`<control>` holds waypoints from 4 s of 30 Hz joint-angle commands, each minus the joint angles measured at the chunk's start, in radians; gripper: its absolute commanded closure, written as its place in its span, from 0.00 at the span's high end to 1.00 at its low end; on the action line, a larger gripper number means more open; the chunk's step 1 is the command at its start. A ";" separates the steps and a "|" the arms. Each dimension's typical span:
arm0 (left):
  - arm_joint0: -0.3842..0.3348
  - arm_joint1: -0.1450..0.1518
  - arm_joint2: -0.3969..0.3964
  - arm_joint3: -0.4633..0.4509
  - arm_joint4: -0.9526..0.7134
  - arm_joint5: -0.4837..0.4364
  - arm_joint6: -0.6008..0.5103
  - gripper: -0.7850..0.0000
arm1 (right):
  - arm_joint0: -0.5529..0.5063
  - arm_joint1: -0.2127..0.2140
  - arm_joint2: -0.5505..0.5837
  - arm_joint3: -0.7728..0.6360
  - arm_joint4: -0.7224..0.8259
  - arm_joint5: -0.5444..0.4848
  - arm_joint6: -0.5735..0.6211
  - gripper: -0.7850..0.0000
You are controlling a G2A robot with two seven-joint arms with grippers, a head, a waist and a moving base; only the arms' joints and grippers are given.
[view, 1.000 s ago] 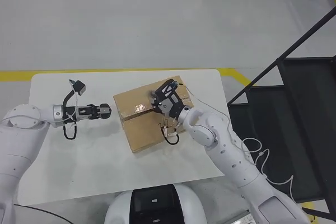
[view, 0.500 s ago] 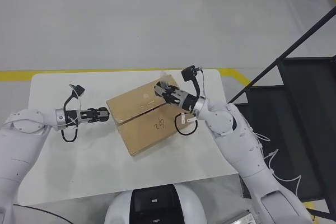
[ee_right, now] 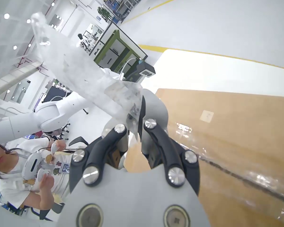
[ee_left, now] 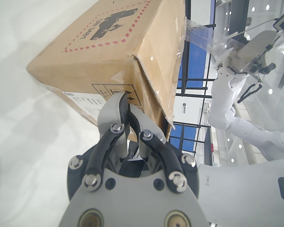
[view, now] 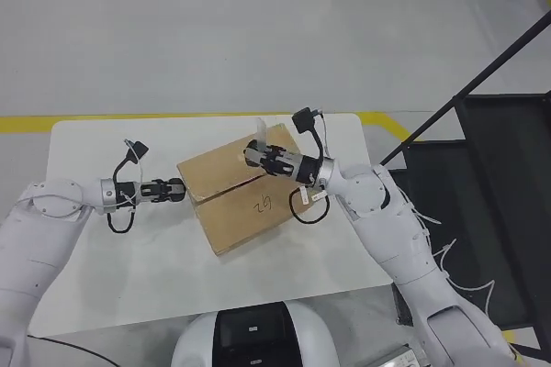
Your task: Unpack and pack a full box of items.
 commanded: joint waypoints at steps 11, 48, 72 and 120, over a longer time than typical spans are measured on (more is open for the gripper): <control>-0.033 -0.020 0.022 0.033 0.032 -0.014 0.022 0.00 | -0.011 -0.018 -0.129 0.018 -0.138 0.046 -0.080 0.00; -0.055 -0.053 0.033 0.058 0.081 -0.020 0.049 0.00 | -0.027 -0.022 -0.231 0.058 -0.141 0.015 -0.044 0.00; -0.041 -0.053 0.006 0.044 0.091 -0.013 0.038 0.00 | -0.030 -0.026 -0.257 0.057 -0.264 0.020 -0.143 0.00; -0.030 -0.057 -0.035 0.057 0.109 -0.019 0.042 0.00 | 0.149 -0.027 -0.151 0.075 0.061 -0.193 0.046 1.00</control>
